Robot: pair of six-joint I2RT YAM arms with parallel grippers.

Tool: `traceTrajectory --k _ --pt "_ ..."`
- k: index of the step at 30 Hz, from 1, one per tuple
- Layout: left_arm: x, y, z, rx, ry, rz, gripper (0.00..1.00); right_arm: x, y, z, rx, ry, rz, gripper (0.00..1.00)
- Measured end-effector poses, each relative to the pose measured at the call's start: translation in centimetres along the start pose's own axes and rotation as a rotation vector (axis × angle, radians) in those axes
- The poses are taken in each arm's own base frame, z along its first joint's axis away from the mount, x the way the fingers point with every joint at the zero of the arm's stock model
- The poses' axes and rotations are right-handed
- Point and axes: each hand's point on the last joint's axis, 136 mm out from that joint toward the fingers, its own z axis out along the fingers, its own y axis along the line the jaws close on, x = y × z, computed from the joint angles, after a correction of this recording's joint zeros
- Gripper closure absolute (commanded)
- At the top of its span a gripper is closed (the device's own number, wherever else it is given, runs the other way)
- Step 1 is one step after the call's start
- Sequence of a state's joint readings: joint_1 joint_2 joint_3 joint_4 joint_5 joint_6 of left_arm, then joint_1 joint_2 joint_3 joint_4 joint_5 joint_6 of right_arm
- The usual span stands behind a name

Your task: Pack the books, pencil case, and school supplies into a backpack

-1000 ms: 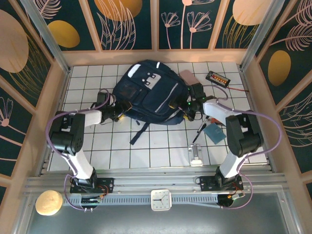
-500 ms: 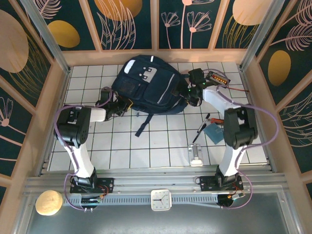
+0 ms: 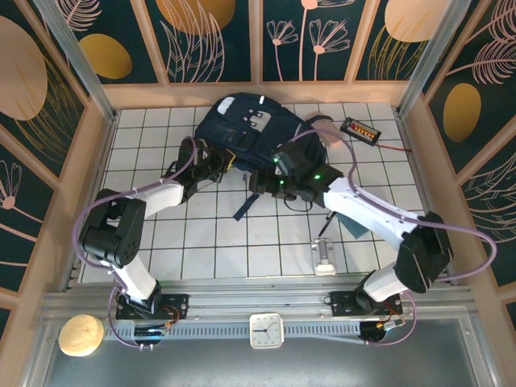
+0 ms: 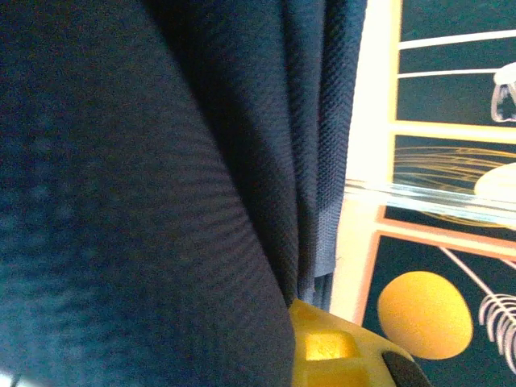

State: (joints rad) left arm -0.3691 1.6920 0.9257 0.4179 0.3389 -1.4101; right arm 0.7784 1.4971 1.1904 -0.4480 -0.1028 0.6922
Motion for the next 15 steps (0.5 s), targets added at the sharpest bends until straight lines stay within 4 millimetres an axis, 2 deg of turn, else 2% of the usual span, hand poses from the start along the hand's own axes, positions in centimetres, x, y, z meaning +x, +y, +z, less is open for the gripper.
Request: traceTrajectory --k 2,7,12,15 --pt "0.2 -1.4 -0.7 0.028 -0.012 0.002 1.0 0.4 -0.1 1.2 0.014 0.01 -0.009 0.29" --pt "1.1 -4.6 -2.4 0.094 -0.032 -0.004 1.0 -1.5 1.2 2.1 -0.036 -0.064 -0.029 0.29" --pt "1.5 -5.8 -3.1 0.079 -0.047 -0.136 1.0 -3.4 2.8 2.9 -0.08 -0.109 -0.045 0.31" --pt "1.7 -6.3 -3.2 0.076 -0.058 -0.174 1.0 -4.8 3.0 2.9 -0.097 -0.143 -0.032 0.32"
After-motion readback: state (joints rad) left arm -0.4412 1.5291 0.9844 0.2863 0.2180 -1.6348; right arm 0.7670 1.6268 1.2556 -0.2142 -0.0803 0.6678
